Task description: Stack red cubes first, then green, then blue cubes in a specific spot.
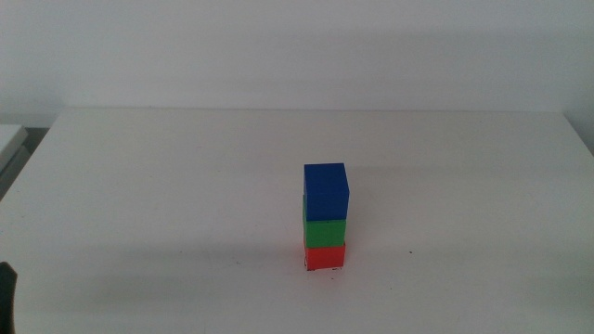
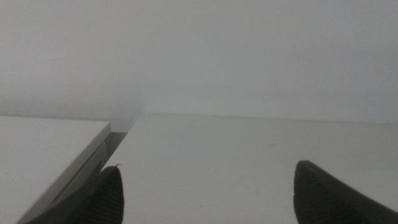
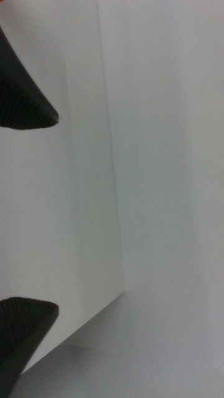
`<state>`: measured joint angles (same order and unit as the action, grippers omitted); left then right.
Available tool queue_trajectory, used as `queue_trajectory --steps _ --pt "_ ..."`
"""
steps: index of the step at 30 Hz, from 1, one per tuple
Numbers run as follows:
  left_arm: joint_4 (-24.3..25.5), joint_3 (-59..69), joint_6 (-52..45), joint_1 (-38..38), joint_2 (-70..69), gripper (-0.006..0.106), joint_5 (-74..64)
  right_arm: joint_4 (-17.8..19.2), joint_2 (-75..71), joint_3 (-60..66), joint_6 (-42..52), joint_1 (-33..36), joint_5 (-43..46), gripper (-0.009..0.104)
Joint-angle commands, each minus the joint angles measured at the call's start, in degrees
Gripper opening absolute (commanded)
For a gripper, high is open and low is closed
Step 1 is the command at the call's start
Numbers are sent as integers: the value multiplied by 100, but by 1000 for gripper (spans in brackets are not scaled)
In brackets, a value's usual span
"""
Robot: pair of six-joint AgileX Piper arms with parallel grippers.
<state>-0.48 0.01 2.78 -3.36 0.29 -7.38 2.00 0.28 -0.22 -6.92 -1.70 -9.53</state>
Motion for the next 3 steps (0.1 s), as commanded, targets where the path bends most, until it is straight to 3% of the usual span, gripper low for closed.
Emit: queue_trajectory --steps 1,3 --pt "18 -1 11 -3 -29 94 80 67 -28 22 29 -32 44 93" --pt "18 -1 11 -3 -29 94 80 67 -28 22 29 -32 44 93"
